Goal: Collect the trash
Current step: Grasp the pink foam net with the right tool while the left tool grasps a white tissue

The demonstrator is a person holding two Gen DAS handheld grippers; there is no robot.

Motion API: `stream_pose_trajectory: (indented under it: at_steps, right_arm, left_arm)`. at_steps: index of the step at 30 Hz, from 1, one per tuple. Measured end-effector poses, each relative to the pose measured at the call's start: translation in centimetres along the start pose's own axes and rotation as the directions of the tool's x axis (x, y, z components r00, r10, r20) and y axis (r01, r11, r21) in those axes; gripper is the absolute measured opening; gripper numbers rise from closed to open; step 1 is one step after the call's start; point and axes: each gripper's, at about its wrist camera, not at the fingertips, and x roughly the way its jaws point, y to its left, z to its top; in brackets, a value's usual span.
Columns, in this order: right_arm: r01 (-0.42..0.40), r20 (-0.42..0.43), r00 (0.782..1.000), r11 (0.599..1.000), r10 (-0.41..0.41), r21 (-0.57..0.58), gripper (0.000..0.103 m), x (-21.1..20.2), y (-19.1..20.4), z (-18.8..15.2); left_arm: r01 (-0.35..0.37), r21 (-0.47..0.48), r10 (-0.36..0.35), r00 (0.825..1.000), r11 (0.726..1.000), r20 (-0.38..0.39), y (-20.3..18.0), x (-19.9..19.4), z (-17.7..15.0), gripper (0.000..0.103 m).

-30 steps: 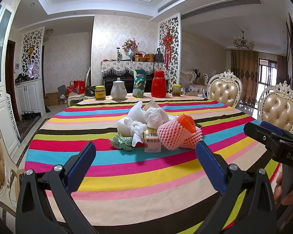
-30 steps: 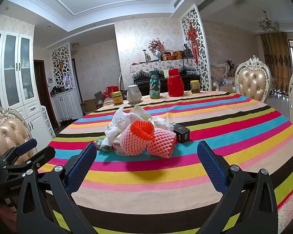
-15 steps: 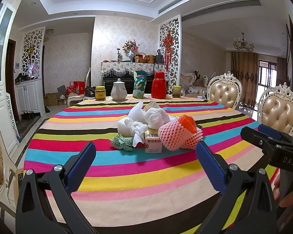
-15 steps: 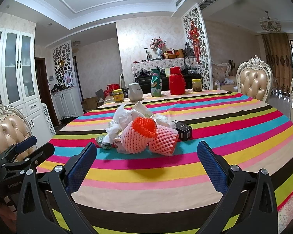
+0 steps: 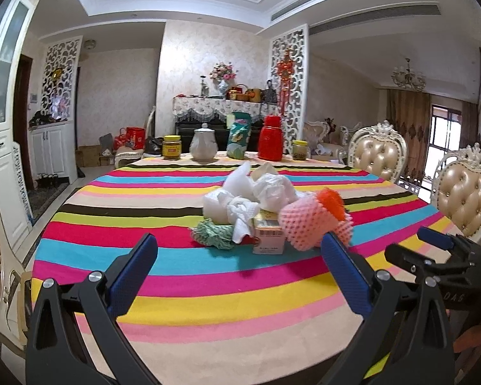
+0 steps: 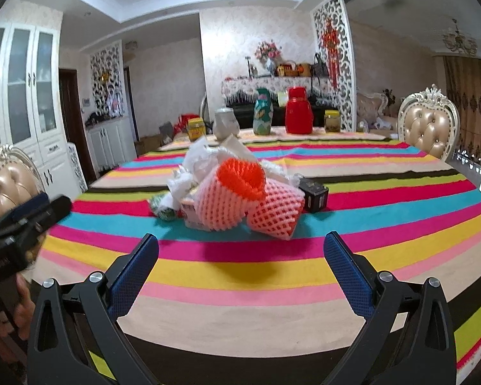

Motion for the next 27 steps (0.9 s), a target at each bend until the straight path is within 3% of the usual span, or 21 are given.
stream_pose_trajectory:
  at_steps: [6,11,19,20,21,23,24,27]
  right_arm:
    - [0.024,-0.120,0.992,1.000,-0.022,0.018,0.096,4.3,-1.1,1.4]
    - [-0.032,-0.220,0.974,0.998,0.043,0.052,0.096,8.4,-1.3,2.0]
    - [-0.099,-0.298,0.947,0.991,0.123,0.095,0.096,14.4,0.8,2.7]
    - [-0.098,-0.302,0.945,0.990,0.124,0.098,0.091,14.8,1.1,2.7]
    - [-0.095,-0.302,0.946,0.991,0.119,0.092,0.077,15.1,1.3,2.7]
    - [-0.084,-0.294,0.950,0.994,0.102,0.073,0.063,15.1,1.5,2.6]
    - [-0.094,-0.281,0.953,0.993,0.112,0.077,0.052,14.9,1.4,2.4]
    - [-0.120,-0.264,0.954,0.988,0.142,0.097,0.034,13.9,0.6,2.3]
  left_arm:
    - [-0.029,0.071,0.035,0.996,0.997,-0.087,0.9,4.4,0.7,0.099]
    - [-0.075,0.142,0.099,0.981,0.987,-0.169,1.7,8.1,0.4,0.099]
    - [-0.069,0.055,0.079,0.974,0.996,-0.213,4.6,9.5,0.4,0.098]
    - [-0.063,0.053,0.074,0.972,0.997,-0.223,4.8,9.6,0.4,0.098]
    - [-0.061,0.061,0.074,0.970,0.996,-0.231,4.9,9.7,0.5,0.098]
    - [-0.055,0.070,0.070,0.969,0.996,-0.237,4.7,10.1,0.5,0.098]
    - [-0.046,0.074,0.062,0.970,0.996,-0.236,4.5,10.2,0.5,0.098]
    - [-0.019,0.088,0.039,0.972,0.996,-0.230,3.7,10.8,0.8,0.098]
